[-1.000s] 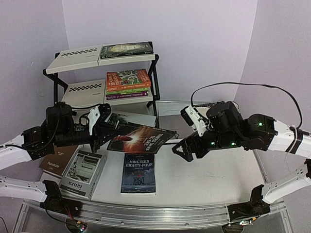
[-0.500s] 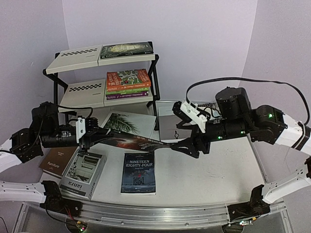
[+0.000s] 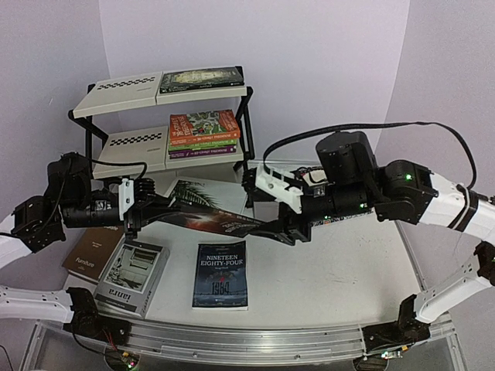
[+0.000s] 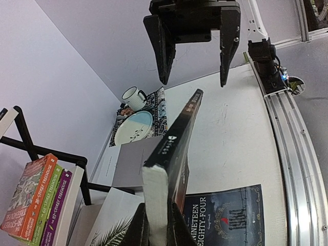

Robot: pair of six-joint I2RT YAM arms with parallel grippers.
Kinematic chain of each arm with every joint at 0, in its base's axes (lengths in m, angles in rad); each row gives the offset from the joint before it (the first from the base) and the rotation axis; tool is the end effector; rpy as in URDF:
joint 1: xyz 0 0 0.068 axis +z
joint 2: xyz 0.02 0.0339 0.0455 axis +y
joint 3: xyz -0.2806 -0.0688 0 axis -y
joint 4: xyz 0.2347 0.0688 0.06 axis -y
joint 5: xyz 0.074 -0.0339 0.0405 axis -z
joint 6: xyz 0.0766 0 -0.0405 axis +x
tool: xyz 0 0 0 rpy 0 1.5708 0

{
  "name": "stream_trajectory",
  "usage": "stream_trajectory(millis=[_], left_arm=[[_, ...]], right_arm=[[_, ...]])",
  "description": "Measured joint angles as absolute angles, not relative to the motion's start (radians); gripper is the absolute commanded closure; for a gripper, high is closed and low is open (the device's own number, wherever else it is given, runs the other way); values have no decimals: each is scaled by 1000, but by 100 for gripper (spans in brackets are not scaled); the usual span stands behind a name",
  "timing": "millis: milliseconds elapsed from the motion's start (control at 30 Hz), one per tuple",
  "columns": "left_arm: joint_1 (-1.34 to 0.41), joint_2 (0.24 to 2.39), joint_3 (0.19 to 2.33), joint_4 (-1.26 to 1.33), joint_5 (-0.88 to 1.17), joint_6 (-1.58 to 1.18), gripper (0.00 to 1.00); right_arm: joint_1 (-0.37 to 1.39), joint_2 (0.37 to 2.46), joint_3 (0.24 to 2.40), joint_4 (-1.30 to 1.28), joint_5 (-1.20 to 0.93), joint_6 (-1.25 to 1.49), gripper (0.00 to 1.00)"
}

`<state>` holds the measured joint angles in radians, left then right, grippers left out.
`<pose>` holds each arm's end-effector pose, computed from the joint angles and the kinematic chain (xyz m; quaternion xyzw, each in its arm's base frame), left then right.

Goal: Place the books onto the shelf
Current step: Pass from the left arm to the right

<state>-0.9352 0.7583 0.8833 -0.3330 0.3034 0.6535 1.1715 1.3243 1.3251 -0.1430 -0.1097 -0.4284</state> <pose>0.0918 -0.1629 0.3649 0.6144 0.4701 -0.2036 0.6000 0.1224 0.3117 0.4245 -0.5662 0.4999 0.2761 0.5944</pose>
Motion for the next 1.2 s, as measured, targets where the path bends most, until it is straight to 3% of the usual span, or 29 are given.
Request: stream_trajectory(millis=[433, 500, 600, 667, 767, 867, 933, 1200], left_arm=[[-935, 761, 912, -349, 301, 654, 100], [-935, 761, 916, -349, 301, 654, 100], [-935, 761, 916, -350, 302, 654, 99], [-935, 761, 916, -355, 301, 653, 90], [-935, 761, 916, -356, 294, 647, 64], [-935, 760, 922, -337, 282, 629, 16], [-935, 758, 934, -326, 268, 616, 1], [-935, 739, 985, -302, 167, 485, 0]], right_arm=[[1242, 1424, 1393, -140, 30, -527, 59], [1252, 1441, 1406, -139, 63, -537, 70], [1267, 1461, 1414, -139, 107, -551, 93], [1273, 1471, 1422, -138, 141, -559, 100], [1275, 1473, 1430, -133, 179, -566, 100], [1279, 1473, 1434, -145, 210, -590, 100], [1280, 1473, 1434, -160, 231, -609, 100], [1282, 1434, 1458, -184, 343, -721, 100]])
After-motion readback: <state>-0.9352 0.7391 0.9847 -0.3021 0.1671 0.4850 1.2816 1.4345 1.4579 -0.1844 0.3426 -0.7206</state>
